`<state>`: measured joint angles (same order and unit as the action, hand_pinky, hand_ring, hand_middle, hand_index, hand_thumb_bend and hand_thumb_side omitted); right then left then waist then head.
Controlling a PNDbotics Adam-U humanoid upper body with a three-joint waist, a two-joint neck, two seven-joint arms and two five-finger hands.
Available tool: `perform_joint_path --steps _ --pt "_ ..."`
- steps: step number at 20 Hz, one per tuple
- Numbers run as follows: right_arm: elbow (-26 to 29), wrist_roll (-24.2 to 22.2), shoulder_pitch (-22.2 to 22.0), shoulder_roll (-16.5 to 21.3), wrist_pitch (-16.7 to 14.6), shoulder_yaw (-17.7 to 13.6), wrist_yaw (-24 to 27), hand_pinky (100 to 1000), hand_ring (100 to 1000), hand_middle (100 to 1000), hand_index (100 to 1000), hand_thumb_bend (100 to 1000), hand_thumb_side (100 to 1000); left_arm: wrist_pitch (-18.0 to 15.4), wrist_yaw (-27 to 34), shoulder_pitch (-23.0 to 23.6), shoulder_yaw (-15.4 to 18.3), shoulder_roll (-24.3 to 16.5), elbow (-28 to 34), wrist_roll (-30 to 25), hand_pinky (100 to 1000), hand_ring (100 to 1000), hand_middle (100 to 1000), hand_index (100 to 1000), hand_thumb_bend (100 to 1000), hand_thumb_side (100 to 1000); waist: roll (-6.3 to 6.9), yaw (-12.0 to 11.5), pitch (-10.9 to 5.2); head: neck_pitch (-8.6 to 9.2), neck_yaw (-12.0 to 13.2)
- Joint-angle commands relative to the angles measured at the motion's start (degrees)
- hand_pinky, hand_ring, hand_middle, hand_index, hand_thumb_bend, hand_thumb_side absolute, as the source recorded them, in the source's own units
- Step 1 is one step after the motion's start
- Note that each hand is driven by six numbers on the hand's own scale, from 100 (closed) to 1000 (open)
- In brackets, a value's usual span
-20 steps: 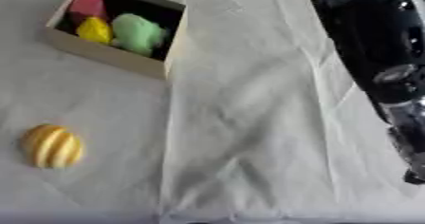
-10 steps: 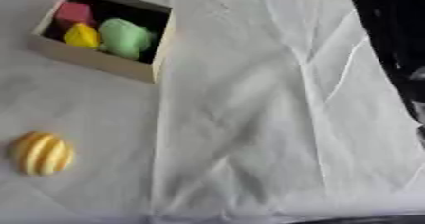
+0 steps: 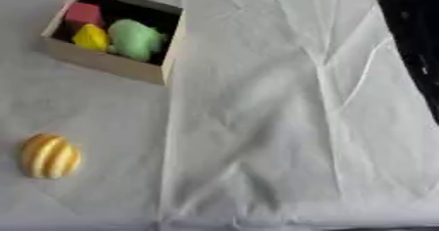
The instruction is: Pick up objects on the table and place them in the box.
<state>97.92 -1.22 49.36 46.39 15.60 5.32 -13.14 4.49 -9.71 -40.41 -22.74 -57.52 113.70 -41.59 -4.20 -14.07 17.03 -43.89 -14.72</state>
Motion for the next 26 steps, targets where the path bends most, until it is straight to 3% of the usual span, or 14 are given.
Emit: perform_joint_path --steps 1,9,12,20,26 --pt "-0.15 0.18 0.54 1.30 -0.04 -0.83 0.07 799 815 713 842 100 498 0.01 -0.31 -1.02 -0.61 -1.64 -0.28 -3.04 893 946 850 901 396 100 1.12 0.16 -1.51 -0.23 0.43" --pt "-1.14 0.53 -0.27 0.86 -0.10 -0.90 0.49 797 809 706 833 100 501 -3.63 -3.83 0.00 -2.57 -2.16 -1.06 -5.58 891 925 844 916 409 100 1.14 0.35 -1.28 -0.23 0.97" --pt "-1.39 0.50 -0.54 0.78 -0.17 -0.78 0.71 797 808 704 825 100 493 -3.40 -4.33 -0.16 -2.90 -1.99 -0.83 -4.40 886 925 849 927 500 100 1.12 0.31 -1.20 -0.23 1.24" --pt "-2.05 0.46 -1.44 0.77 -0.05 -0.67 0.56 796 804 699 822 100 497 3.63 -2.25 -3.40 -4.66 0.76 0.83 1.15 872 925 841 931 455 120 1.06 0.08 -1.23 -0.23 0.84" --pt "-2.26 1.09 -1.61 0.70 -0.10 -0.91 0.85 795 801 695 821 100 514 6.56 -2.54 -6.01 -7.82 3.84 -1.75 -4.45 877 932 838 916 462 100 0.97 0.23 -1.31 -0.23 1.33"
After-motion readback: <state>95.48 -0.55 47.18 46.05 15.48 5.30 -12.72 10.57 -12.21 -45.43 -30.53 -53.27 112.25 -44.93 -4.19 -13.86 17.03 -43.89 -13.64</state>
